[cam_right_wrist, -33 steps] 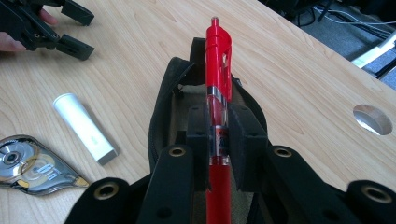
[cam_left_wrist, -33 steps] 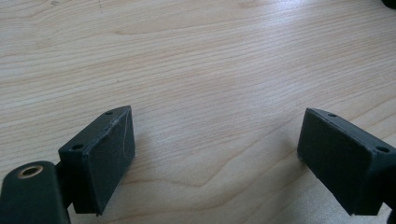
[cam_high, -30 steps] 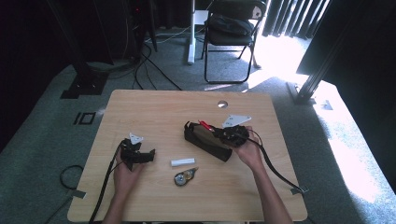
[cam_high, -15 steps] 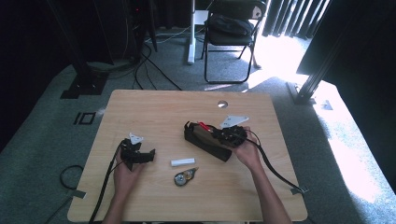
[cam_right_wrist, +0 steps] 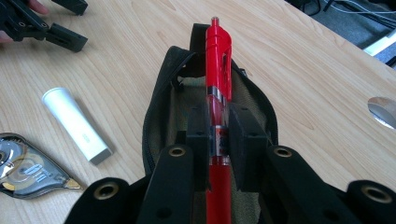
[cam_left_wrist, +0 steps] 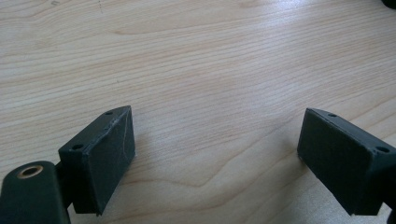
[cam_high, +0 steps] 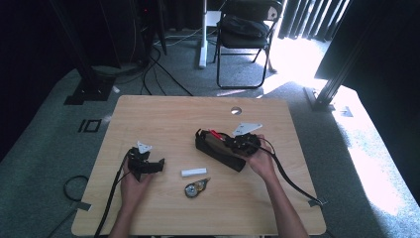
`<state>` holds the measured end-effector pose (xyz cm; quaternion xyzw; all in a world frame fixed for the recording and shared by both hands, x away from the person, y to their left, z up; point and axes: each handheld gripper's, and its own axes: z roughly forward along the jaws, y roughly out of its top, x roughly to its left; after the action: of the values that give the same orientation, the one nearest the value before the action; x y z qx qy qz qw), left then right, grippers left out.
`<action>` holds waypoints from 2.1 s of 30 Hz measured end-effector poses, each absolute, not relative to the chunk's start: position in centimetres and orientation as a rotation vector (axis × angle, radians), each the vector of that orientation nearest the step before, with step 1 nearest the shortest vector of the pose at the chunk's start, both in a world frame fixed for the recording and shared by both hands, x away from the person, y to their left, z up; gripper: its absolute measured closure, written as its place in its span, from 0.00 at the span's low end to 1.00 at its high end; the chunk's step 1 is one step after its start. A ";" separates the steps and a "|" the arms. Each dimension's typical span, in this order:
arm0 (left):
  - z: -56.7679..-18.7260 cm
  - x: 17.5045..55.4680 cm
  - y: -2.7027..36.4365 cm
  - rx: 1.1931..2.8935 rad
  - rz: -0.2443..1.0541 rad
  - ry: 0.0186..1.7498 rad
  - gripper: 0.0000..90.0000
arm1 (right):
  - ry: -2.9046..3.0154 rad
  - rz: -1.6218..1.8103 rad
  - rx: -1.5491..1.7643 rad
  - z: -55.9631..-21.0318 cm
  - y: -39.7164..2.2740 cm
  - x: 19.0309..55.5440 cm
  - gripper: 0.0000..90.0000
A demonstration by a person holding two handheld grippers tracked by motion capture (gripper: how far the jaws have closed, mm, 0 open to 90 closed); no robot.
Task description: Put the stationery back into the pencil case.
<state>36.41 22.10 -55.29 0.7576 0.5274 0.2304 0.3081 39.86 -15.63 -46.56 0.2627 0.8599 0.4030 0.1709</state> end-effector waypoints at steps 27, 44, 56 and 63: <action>-55.3 36.4 22.1 2.003 0.609 1.394 0.13 | 2.508 1.105 0.754 -47.9 -14.9 40.4 0.88; -55.3 36.4 22.1 2.003 0.609 1.394 0.13 | 2.541 1.092 0.758 -48.3 -14.7 40.6 0.86; -55.3 36.4 22.1 2.002 0.609 1.394 0.13 | 2.504 1.137 0.732 -47.0 -15.0 39.2 0.81; -55.3 36.4 22.1 2.002 0.609 1.394 0.13 | 2.491 1.160 0.687 -46.3 -15.0 37.8 0.76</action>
<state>36.40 22.10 -55.30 0.7574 0.5274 0.2304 0.3083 37.78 -14.98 -46.30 0.2398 0.8689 0.4047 0.1539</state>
